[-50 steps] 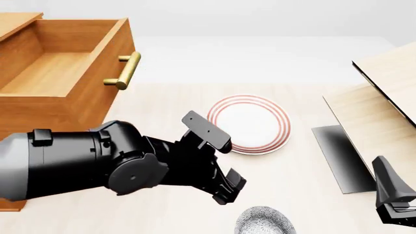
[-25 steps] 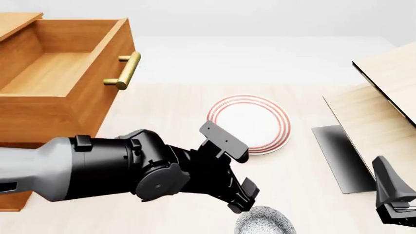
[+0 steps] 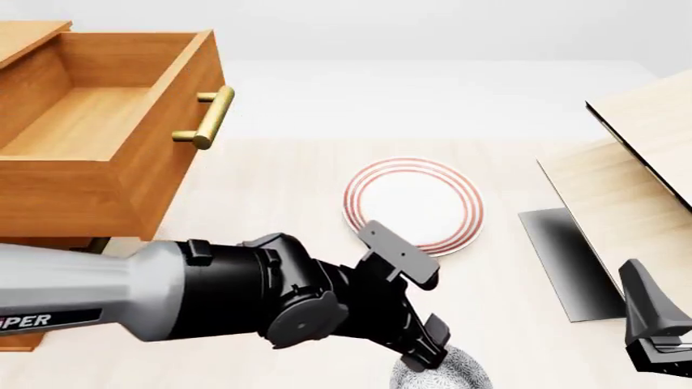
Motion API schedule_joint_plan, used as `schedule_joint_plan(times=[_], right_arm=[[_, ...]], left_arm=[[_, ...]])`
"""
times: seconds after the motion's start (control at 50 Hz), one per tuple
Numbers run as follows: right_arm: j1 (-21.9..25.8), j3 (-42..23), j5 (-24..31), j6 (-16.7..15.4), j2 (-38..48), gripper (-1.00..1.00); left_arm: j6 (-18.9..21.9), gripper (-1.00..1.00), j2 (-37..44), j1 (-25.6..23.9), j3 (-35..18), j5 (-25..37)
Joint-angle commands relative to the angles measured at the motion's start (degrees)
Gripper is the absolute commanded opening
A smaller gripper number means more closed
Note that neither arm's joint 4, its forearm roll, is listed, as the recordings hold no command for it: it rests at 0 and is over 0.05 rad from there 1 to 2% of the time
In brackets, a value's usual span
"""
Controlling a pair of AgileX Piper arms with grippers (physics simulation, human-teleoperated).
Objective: Open the top drawer of the cabinet and put the bowl in it.
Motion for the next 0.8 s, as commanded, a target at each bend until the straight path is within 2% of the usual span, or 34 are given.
schedule_joint_plan(times=[0.02,0.8], right_arm=[[0.0,0.1,0.4,0.0,-0.5,1.00],[0.0,0.1,0.4,0.0,-0.5,1.00]], left_arm=[[-0.6,1.00,1.5,-0.3,0.2,-0.5],[-4.0,1.00,7.7,-1.9,0.3,-4.1]])
